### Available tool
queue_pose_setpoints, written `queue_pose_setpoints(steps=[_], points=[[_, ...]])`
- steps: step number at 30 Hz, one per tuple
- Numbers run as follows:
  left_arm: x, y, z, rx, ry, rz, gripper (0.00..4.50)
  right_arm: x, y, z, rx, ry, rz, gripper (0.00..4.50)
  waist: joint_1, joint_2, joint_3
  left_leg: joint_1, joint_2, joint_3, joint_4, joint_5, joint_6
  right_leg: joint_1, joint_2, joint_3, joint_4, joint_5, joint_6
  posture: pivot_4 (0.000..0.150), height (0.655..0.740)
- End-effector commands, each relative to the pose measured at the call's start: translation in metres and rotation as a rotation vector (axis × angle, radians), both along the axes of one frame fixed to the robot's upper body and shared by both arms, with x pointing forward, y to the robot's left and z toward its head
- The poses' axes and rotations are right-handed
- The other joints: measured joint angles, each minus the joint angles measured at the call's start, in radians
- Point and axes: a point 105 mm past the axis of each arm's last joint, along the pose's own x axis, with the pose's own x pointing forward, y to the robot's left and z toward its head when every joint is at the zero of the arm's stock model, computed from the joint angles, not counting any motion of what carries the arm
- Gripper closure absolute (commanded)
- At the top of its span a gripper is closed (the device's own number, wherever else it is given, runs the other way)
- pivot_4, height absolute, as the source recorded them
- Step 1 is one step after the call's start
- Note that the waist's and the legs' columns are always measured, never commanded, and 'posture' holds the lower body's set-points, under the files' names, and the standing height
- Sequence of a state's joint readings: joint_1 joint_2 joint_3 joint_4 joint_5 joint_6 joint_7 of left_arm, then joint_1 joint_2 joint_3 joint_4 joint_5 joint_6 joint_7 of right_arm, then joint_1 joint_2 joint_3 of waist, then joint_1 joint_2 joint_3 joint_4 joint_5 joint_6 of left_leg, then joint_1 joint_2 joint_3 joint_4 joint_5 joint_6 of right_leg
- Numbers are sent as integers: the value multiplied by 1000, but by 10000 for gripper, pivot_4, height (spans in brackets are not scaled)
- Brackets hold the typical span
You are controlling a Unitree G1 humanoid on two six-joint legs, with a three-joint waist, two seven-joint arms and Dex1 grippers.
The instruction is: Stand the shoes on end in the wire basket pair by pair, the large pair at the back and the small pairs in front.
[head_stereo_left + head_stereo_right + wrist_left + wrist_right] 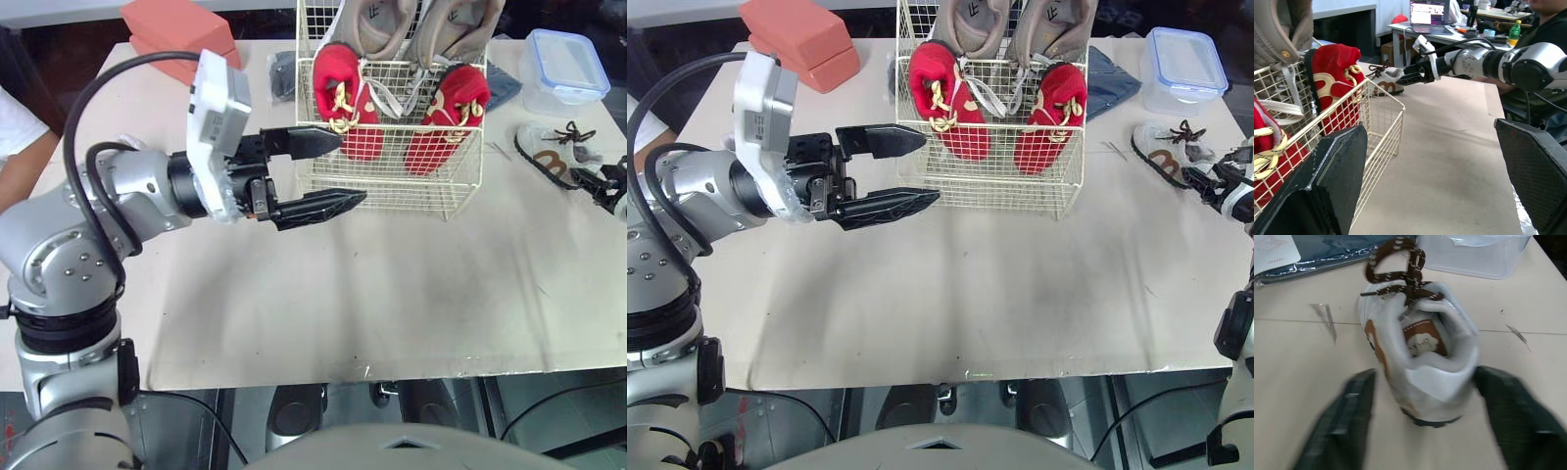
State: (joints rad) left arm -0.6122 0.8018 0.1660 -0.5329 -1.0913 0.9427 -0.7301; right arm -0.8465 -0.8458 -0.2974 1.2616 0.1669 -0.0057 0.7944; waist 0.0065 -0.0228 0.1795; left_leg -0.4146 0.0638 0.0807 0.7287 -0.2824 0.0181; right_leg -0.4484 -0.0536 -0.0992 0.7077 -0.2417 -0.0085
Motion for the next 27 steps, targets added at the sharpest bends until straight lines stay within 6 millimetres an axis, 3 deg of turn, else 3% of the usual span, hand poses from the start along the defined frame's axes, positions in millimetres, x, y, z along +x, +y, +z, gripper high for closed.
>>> queue_pose_setpoints(steps=[1,4,12,21,23,25,27], points=[[-5,-1,10,0,-62,0,0,0,-6,18,-34,-53,-1,35248,-3,0,0,0,0,0,0,0,0,0,0,0,0,0,0,1500,6860],[-3,-2,12,-3,-68,1,0,-2,-8,19,-42,-59,-5,44761,-4,0,0,0,0,0,0,0,0,0,0,0,0,0,0,1500,6860],[0,-3,8,10,-74,-5,0,-9,-16,36,-56,-150,-8,44761,-5,0,0,0,0,0,0,0,0,0,0,0,0,0,0,1500,6860],[8,7,5,22,-79,17,0,-29,8,99,-114,-589,130,44761,-14,1,1,0,0,0,0,0,0,0,0,0,1,0,1,1500,6860],[11,10,6,27,-82,24,0,-41,27,129,-158,-767,176,44761,-15,1,1,1,1,0,0,0,0,0,0,0,1,0,1,1500,6860],[15,17,6,34,-85,41,0,-55,60,157,-213,-927,240,44761,-18,2,1,1,4,1,0,0,0,0,0,1,1,0,1,1500,6860],[18,22,5,44,-86,59,0,-67,94,172,-266,-1014,316,44761,-19,5,3,1,5,2,-1,0,-1,-1,0,1,2,0,1,1500,6860]])
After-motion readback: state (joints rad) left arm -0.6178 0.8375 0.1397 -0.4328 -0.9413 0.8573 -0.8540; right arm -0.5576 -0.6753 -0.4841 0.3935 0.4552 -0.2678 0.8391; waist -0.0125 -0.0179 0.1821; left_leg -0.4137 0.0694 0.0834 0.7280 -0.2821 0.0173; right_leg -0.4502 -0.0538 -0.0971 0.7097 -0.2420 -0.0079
